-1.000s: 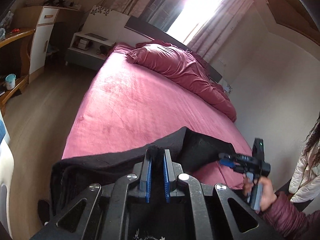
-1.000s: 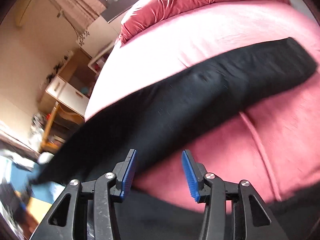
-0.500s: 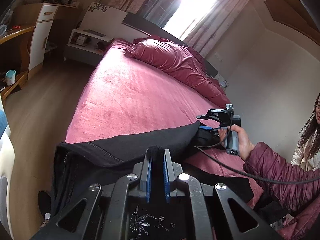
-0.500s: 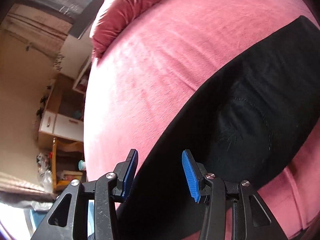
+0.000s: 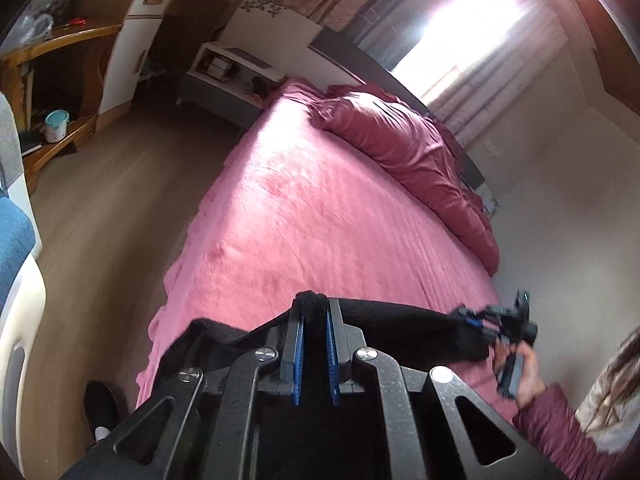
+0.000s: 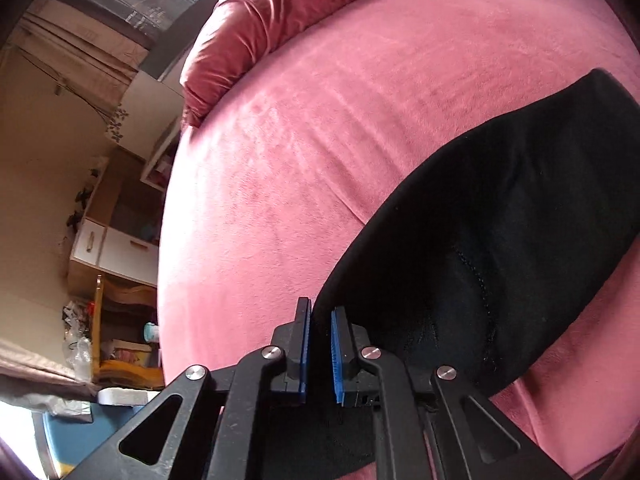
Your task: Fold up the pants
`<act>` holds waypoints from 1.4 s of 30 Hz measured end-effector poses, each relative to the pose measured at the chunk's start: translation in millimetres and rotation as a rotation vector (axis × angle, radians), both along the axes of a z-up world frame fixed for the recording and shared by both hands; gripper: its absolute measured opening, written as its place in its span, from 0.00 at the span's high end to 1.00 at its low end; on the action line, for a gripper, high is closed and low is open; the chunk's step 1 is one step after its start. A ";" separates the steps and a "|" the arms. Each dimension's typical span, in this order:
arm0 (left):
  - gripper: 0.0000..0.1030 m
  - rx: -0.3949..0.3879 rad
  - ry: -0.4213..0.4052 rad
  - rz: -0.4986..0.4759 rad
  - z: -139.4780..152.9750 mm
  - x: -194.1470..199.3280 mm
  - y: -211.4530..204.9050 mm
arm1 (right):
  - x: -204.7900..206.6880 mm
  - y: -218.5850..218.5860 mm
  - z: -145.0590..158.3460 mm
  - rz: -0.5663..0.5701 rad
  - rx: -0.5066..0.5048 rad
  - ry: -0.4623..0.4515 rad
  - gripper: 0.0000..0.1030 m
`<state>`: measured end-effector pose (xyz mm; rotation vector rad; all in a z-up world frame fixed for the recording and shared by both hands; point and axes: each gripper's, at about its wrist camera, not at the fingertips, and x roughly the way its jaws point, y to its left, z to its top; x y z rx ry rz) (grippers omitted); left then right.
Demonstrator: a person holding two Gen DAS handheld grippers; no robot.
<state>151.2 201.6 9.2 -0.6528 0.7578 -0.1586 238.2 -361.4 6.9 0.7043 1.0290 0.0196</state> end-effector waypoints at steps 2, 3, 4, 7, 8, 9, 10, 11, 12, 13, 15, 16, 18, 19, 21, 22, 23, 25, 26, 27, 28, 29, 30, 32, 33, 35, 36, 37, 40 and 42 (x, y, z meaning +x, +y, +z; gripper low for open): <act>0.91 -0.036 0.032 0.052 5.5 28.6 16.9 | -8.1 -3.2 17.2 0.016 0.026 -0.056 0.91; 0.91 -0.054 0.039 0.064 8.6 39.3 21.8 | -15.2 -1.8 26.9 0.033 0.022 -0.079 0.91; 0.91 -0.068 0.047 0.071 11.8 48.7 25.7 | -21.3 -0.3 34.9 0.050 0.014 -0.099 0.91; 0.91 -0.048 0.044 0.085 22.2 58.1 26.3 | -46.5 0.6 48.0 0.075 0.025 -0.149 0.91; 0.91 -0.048 0.038 0.083 24.5 57.0 26.0 | -52.6 -0.4 49.4 0.074 0.030 -0.158 0.91; 0.91 -0.053 0.034 0.078 26.8 53.3 25.2 | -60.6 -1.9 50.1 0.071 0.042 -0.169 0.91; 0.91 -0.059 0.029 0.074 27.4 48.6 25.0 | -67.4 -3.0 50.3 0.070 0.051 -0.181 0.91; 0.91 -0.058 0.019 0.069 28.1 41.8 24.2 | -76.2 -3.8 49.9 0.074 0.059 -0.195 0.91; 0.91 -0.051 0.007 0.058 28.4 34.1 22.8 | -85.7 -5.3 49.8 0.074 0.062 -0.199 0.91; 0.91 -0.038 0.006 0.050 28.5 27.0 21.0 | -93.0 -6.1 48.9 0.074 0.068 -0.204 0.91; 0.91 -0.039 -0.003 0.037 26.4 10.0 19.6 | -109.5 -6.0 48.2 0.079 0.078 -0.219 0.91; 0.91 -0.034 -0.011 0.031 25.8 -0.7 18.6 | -120.0 -5.8 46.8 0.081 0.080 -0.220 0.91; 0.91 -0.050 -0.015 0.030 22.4 -19.0 19.7 | -134.9 -3.5 42.3 0.085 0.086 -0.219 0.91; 0.91 -0.059 -0.015 0.025 19.5 -30.7 19.1 | -146.7 -2.7 40.3 0.088 0.085 -0.218 0.91; 0.91 -0.056 -0.006 0.027 14.2 -48.7 19.2 | -165.7 -0.9 36.6 0.097 0.089 -0.216 0.91; 0.91 -0.070 0.002 0.027 8.7 -58.8 19.7 | -177.7 1.3 35.2 0.104 0.076 -0.217 0.91; 0.91 -0.070 0.017 0.030 2.8 -68.4 19.5 | -189.6 2.4 32.9 0.110 0.068 -0.213 0.91; 0.91 -0.082 0.034 0.042 -8.6 -86.0 20.5 | -206.1 7.5 25.0 0.128 0.057 -0.190 0.91; 0.91 -0.092 0.049 0.048 -15.8 -95.8 21.7 | -214.9 10.2 19.6 0.138 0.042 -0.175 0.91; 0.91 -0.104 0.060 0.058 -22.3 -104.2 22.8 | -224.6 12.7 12.9 0.146 0.036 -0.159 0.91; 0.91 -0.121 0.070 0.066 -28.6 -111.4 23.9 | -233.5 14.7 5.5 0.151 0.037 -0.141 0.91; 0.91 -0.126 0.090 0.066 -35.9 -118.4 23.4 | -240.8 15.6 -0.9 0.153 0.031 -0.126 0.91; 0.91 -0.114 0.108 0.067 -42.5 -124.7 21.3 | -248.3 15.3 -9.1 0.154 0.027 -0.106 0.91; 0.91 -0.105 0.146 0.070 -56.8 -134.8 18.2 | -261.4 15.7 -26.9 0.147 0.033 -0.064 0.92; 0.91 -0.101 0.168 0.072 -64.2 -138.7 17.0 | -266.6 15.1 -32.5 0.144 0.035 -0.052 0.92; 0.91 -0.100 0.208 0.081 -80.3 -145.6 16.5 | -275.2 15.8 -45.8 0.140 0.032 -0.023 0.92; 0.91 -0.109 0.231 0.087 -88.6 -147.9 16.5 | -279.3 17.1 -53.1 0.143 0.019 -0.005 0.92; 0.91 -0.118 0.263 0.099 -97.3 -150.0 16.6 | -282.0 18.9 -60.7 0.147 0.009 0.012 0.92; 0.85 -0.139 0.311 0.124 -112.5 -157.8 16.2 | -284.4 21.9 -75.0 0.150 -0.012 0.043 0.92; 0.71 -0.202 0.344 0.164 -117.9 -164.6 24.4 | -282.5 22.6 -81.3 0.145 -0.014 0.057 0.92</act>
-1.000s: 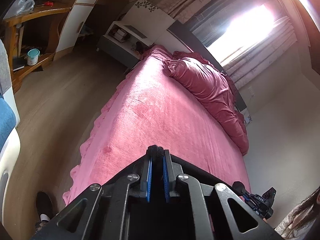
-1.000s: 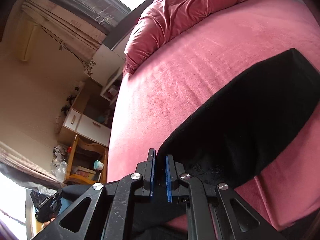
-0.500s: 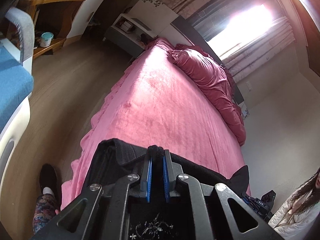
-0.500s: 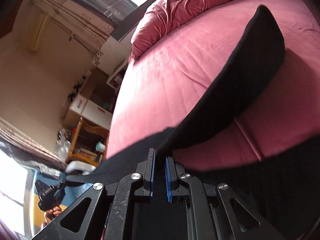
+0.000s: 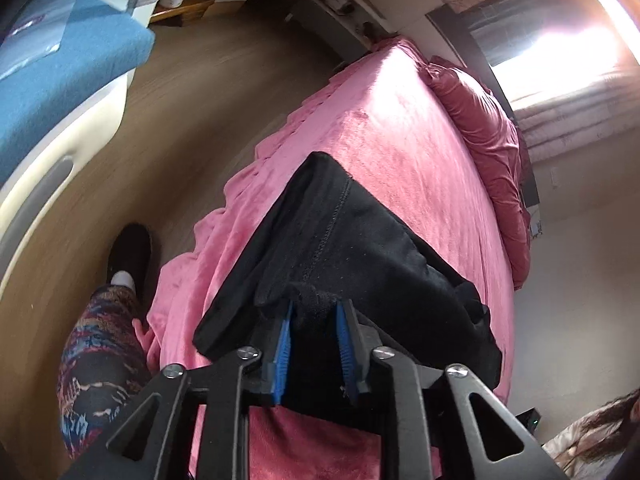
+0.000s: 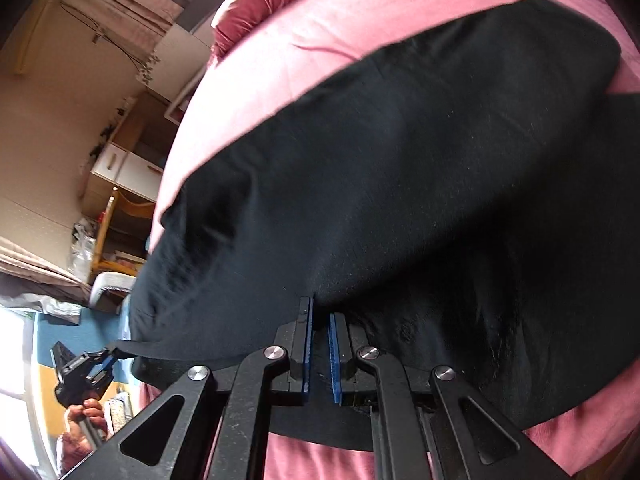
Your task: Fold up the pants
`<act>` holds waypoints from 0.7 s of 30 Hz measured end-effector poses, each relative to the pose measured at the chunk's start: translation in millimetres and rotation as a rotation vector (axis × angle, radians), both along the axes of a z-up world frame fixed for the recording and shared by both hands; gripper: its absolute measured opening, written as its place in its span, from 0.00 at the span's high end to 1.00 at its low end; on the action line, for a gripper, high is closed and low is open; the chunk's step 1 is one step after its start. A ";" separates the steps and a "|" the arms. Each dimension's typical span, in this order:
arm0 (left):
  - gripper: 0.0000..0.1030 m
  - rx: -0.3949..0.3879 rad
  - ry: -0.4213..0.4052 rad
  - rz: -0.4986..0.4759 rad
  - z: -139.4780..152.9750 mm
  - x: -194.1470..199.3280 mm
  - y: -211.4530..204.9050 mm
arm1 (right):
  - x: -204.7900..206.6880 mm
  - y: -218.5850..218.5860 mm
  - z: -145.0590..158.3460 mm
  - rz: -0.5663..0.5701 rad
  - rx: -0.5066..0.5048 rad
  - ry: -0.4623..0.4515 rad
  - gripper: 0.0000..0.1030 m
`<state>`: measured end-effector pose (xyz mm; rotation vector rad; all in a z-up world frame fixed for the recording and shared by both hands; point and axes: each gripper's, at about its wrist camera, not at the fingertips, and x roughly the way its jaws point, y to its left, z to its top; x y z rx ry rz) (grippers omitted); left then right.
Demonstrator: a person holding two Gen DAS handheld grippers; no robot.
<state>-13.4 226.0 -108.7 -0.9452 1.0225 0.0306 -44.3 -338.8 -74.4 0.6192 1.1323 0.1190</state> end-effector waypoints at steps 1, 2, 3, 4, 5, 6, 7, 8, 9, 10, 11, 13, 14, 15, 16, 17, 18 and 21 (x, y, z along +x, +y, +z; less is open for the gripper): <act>0.70 -0.037 0.010 0.033 -2.9 -5.0 4.6 | 0.9 0.3 -1.8 0.000 -0.005 0.001 0.92; 0.68 -0.059 0.019 0.067 -4.4 -11.0 9.3 | 1.0 0.5 -4.4 0.001 -0.011 0.002 0.92; 0.68 -0.074 0.023 0.094 -2.9 -16.4 14.5 | 2.6 1.0 -5.9 0.000 -0.014 0.005 0.92; 0.68 -0.100 0.025 0.123 -3.8 -23.2 19.2 | 3.9 1.4 -7.2 -0.003 -0.014 0.008 0.92; 0.67 -0.126 0.027 0.138 -5.0 -27.8 21.2 | 5.1 2.2 -9.6 -0.007 -0.014 0.012 0.92; 0.67 -0.150 0.031 0.148 -5.7 -32.2 21.4 | 5.7 2.2 -11.7 -0.010 -0.013 0.015 0.93; 0.67 -0.166 0.039 0.153 -6.8 -37.2 20.0 | 3.7 1.9 -16.0 -0.012 -0.013 0.017 0.92; 0.67 -0.171 0.052 0.143 -7.6 -39.9 16.4 | 4.2 1.5 -18.3 -0.015 -0.011 0.020 0.92; 0.67 -0.170 0.066 0.132 -8.1 -43.4 12.0 | 4.6 1.3 -20.3 -0.018 -0.008 0.023 0.92; 0.67 -0.177 0.077 0.128 -9.1 -47.2 6.9 | 3.6 0.7 -22.5 -0.023 -0.004 0.025 0.92; 0.67 -0.191 0.079 0.118 -10.3 -51.8 2.8 | 3.9 0.5 -24.5 -0.026 0.000 0.026 0.92; 0.67 -0.209 0.095 0.096 -15.1 -53.5 -7.1 | 4.0 1.0 -25.5 -0.023 -0.004 0.026 0.92; 0.67 -0.202 0.108 0.091 -17.7 -51.0 -12.1 | 4.8 0.8 -26.7 -0.022 -0.005 0.028 0.92; 0.68 -0.193 0.119 0.083 -19.2 -48.9 -15.4 | 5.1 -1.6 -25.5 -0.023 -0.002 0.030 0.92; 0.69 -0.185 0.124 0.085 -20.8 -45.4 -19.6 | 5.8 -2.0 -26.1 -0.023 0.000 0.030 0.92; 0.69 -0.187 0.119 0.087 -21.6 -42.3 -21.9 | 6.4 -2.3 -26.2 -0.021 -0.002 0.030 0.92; 0.73 -0.186 0.113 0.085 -21.1 -38.9 -25.0 | 6.9 -2.9 -26.4 -0.020 -0.003 0.031 0.92; 0.91 -0.135 0.110 0.063 -15.8 -31.0 -32.7 | 8.2 -1.4 -25.2 -0.015 -0.003 0.033 0.92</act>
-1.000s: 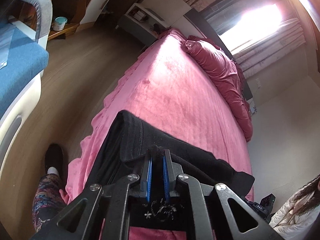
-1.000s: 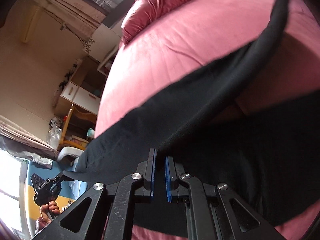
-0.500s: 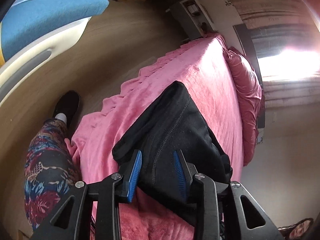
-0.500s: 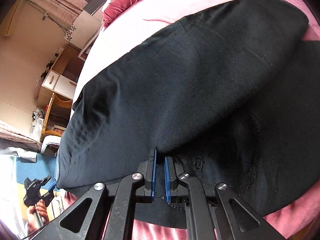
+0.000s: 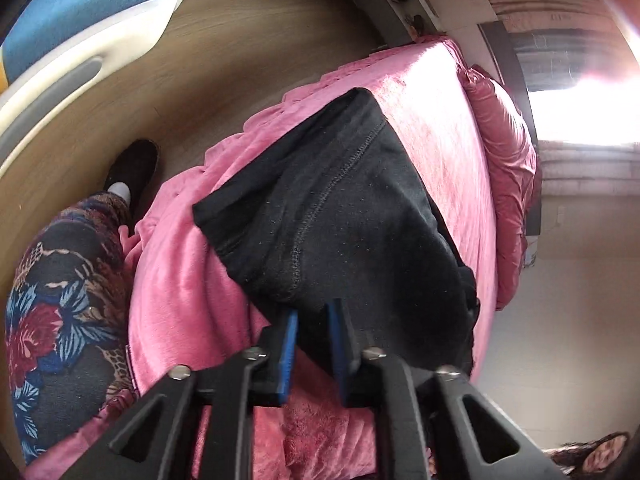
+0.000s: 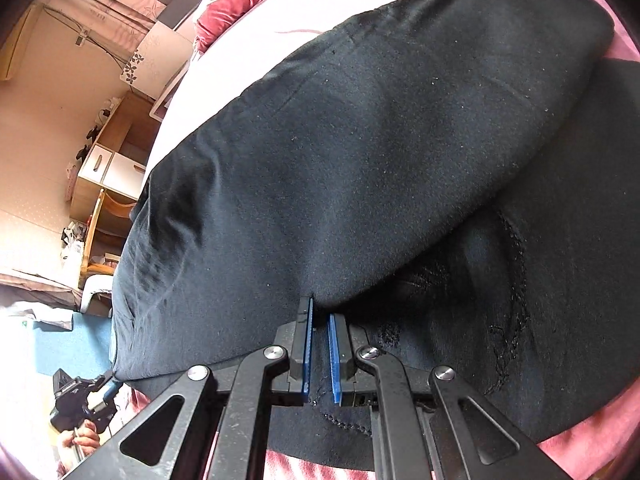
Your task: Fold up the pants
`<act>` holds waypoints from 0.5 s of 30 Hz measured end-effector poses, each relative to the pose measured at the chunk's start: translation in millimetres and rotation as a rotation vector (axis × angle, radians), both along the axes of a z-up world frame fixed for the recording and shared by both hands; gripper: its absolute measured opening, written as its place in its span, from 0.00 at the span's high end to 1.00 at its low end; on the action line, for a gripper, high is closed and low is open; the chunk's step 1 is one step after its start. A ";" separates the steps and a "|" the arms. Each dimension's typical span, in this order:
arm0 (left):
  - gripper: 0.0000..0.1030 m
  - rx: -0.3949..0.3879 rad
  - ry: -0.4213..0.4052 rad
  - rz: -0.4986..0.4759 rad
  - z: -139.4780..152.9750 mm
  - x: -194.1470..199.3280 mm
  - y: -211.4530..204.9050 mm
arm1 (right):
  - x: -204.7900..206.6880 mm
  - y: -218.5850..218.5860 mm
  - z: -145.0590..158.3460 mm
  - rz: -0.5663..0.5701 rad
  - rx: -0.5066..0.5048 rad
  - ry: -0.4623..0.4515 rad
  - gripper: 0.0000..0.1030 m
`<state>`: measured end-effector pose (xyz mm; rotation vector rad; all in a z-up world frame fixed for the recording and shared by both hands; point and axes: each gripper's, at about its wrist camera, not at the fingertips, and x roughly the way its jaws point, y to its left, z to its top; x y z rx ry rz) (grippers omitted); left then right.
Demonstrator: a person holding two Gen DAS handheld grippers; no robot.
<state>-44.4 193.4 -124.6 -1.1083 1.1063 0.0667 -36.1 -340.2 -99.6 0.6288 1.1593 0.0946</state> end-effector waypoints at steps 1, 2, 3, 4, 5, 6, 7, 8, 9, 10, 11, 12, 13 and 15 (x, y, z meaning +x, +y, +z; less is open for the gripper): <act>0.92 0.036 -0.012 -0.015 5.5 3.4 -2.6 | 0.8 0.4 0.1 0.004 -0.002 0.001 0.92; 0.94 0.068 -0.027 -0.028 12.0 6.5 -4.7 | 0.5 0.7 1.3 0.006 -0.005 0.002 0.92; 0.94 0.085 -0.049 -0.031 18.6 8.6 -5.6 | 1.1 1.6 2.9 0.009 -0.008 0.002 0.92; 0.95 0.100 -0.070 -0.027 25.2 10.2 -4.9 | 1.5 2.0 5.2 0.010 -0.008 -0.002 0.92; 0.95 0.117 -0.094 -0.029 32.9 12.7 -3.8 | 1.4 3.0 8.6 0.009 -0.004 -0.007 0.93; 0.95 0.119 -0.120 -0.036 39.9 15.6 -2.5 | 0.3 3.2 13.8 0.006 0.001 -0.020 0.93; 0.95 0.118 -0.140 -0.040 46.8 18.4 -1.0 | -1.5 3.0 20.7 0.006 0.006 -0.039 0.93; 0.95 0.122 -0.155 -0.040 51.5 20.8 -0.5 | -3.8 3.4 26.8 0.010 0.008 -0.055 0.93; 0.95 0.126 -0.171 -0.045 56.3 22.3 0.4 | -7.9 3.5 35.5 0.015 0.011 -0.074 0.94; 0.95 0.137 -0.181 -0.056 60.0 23.3 0.9 | -12.8 3.1 43.5 0.021 0.014 -0.094 0.94; 0.95 0.154 -0.177 -0.067 60.3 23.5 1.2 | -19.6 3.0 50.7 0.029 0.018 -0.108 0.94; 0.95 0.162 -0.164 -0.078 56.6 23.4 2.1 | -25.9 3.9 54.8 0.038 0.013 -0.111 0.94; 0.95 0.162 -0.149 -0.081 52.2 22.8 3.0 | -33.2 6.2 55.8 0.052 0.008 -0.106 0.94; 0.95 0.152 -0.090 -0.076 36.5 20.9 7.7 | -45.4 11.9 51.0 0.076 -0.002 -0.076 0.94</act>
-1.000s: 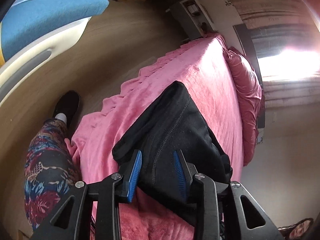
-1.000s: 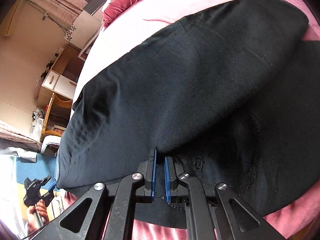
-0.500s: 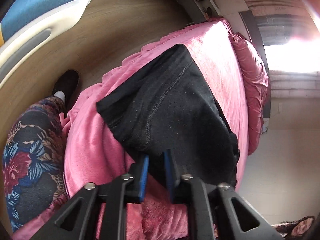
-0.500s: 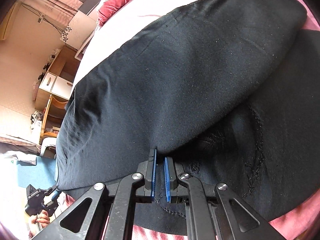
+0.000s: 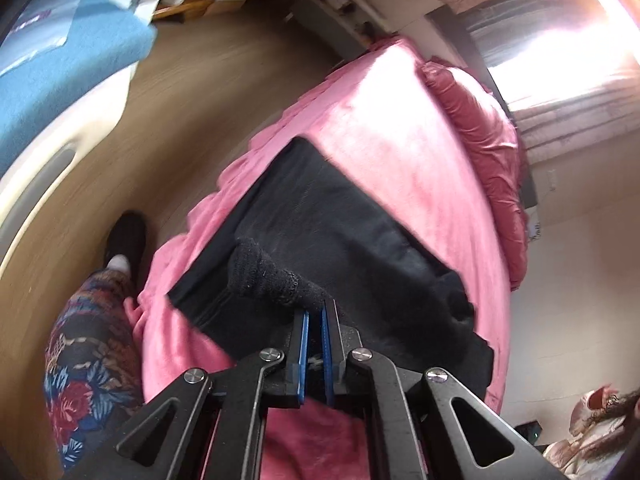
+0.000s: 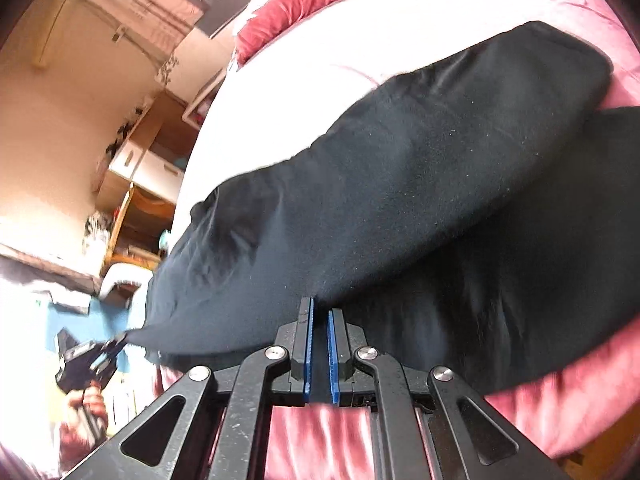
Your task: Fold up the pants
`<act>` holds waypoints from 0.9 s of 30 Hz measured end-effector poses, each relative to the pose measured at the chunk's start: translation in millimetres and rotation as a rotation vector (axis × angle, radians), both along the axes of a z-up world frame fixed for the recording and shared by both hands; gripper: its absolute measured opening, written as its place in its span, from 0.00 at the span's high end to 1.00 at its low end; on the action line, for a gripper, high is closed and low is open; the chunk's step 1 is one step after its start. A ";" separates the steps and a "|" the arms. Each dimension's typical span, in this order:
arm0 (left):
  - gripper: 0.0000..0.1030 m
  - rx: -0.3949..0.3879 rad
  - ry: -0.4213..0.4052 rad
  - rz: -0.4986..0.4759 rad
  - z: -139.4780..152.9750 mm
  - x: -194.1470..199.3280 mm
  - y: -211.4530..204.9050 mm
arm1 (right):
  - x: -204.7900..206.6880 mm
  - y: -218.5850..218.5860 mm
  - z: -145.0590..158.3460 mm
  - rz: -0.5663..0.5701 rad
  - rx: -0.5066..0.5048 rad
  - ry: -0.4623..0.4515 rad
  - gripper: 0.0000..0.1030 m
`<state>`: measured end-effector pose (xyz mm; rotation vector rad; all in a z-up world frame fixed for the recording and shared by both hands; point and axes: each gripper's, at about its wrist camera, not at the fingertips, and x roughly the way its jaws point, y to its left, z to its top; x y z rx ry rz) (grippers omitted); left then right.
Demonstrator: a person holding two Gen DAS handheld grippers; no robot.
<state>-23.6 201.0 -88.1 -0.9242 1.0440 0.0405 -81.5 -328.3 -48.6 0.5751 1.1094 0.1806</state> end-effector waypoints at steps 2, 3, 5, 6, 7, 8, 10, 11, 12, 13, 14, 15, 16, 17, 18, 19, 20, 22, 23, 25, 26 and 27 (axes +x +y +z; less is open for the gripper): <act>0.95 -0.007 0.035 0.014 -14.4 -6.2 5.6 | -10.0 4.6 -9.7 0.010 -0.007 0.028 0.94; 0.95 -0.014 0.055 0.020 -21.4 -7.5 7.7 | -13.2 6.1 -17.4 0.008 -0.001 0.050 0.94; 0.95 -0.015 0.059 0.025 -25.5 -9.5 8.5 | -16.1 10.6 -29.8 0.017 -0.018 0.090 0.95; 0.95 -0.006 0.052 0.020 -23.0 -9.1 8.6 | -17.0 12.7 -31.0 0.025 -0.029 0.095 0.95; 0.95 -0.003 0.037 0.018 -18.2 -8.6 8.8 | -17.4 13.9 -28.2 0.030 -0.033 0.088 0.95; 0.95 0.003 0.025 0.014 -13.8 -7.8 8.2 | -16.5 13.5 -23.3 0.034 -0.032 0.075 0.95; 0.95 0.035 0.035 -0.004 -11.5 -8.0 7.0 | -16.8 13.5 -16.1 0.049 -0.038 0.056 0.95; 0.95 0.046 0.047 -0.012 -13.1 -6.9 3.1 | -17.0 13.7 -17.8 0.062 -0.050 0.064 0.95; 0.95 0.064 0.065 -0.021 -16.2 -4.6 -0.3 | -16.4 14.9 -22.4 0.071 -0.060 0.080 0.95; 0.95 0.079 0.094 -0.029 -21.9 -4.3 -2.4 | -16.4 17.0 -29.2 0.076 -0.071 0.099 0.95; 0.95 0.072 0.117 -0.031 -27.1 -6.0 -2.9 | -15.3 18.9 -38.8 0.081 -0.079 0.134 0.96; 0.95 0.069 0.124 -0.031 -29.0 -7.5 -1.2 | -15.7 20.8 -47.2 0.093 -0.090 0.165 1.00; 0.94 0.082 0.119 -0.032 -27.2 -9.4 -1.1 | -17.4 23.5 -52.5 0.106 -0.106 0.178 1.00; 0.94 0.091 0.113 -0.032 -24.7 -10.0 -0.1 | -18.5 19.5 -55.9 0.106 -0.107 0.185 1.00; 0.94 0.085 0.111 -0.027 -24.2 -9.4 1.4 | -18.2 16.7 -60.3 0.091 -0.098 0.195 1.00; 0.94 0.075 0.116 -0.022 -25.9 -7.3 2.4 | -17.2 14.6 -63.2 0.090 -0.074 0.200 1.00; 0.93 0.075 0.135 -0.027 -28.1 -4.9 1.8 | -18.5 14.7 -61.3 0.091 -0.074 0.194 1.00; 0.89 0.088 0.161 -0.024 -27.1 -3.8 1.7 | -20.4 12.1 -50.3 0.113 -0.062 0.153 0.98; 0.89 0.081 0.158 -0.013 -24.1 -4.4 2.7 | -22.1 9.3 -43.4 0.118 -0.053 0.134 0.98; 0.85 0.085 0.154 -0.002 -17.4 -5.9 5.8 | -25.1 -6.9 -29.3 0.095 -0.061 0.097 0.97; 0.81 0.093 0.161 0.005 -14.0 -8.1 8.2 | -26.2 -18.4 -24.5 0.067 -0.056 0.081 0.97; 0.80 0.105 0.163 0.013 -10.7 -11.0 8.4 | -26.4 -33.8 -19.2 0.018 -0.050 0.063 0.96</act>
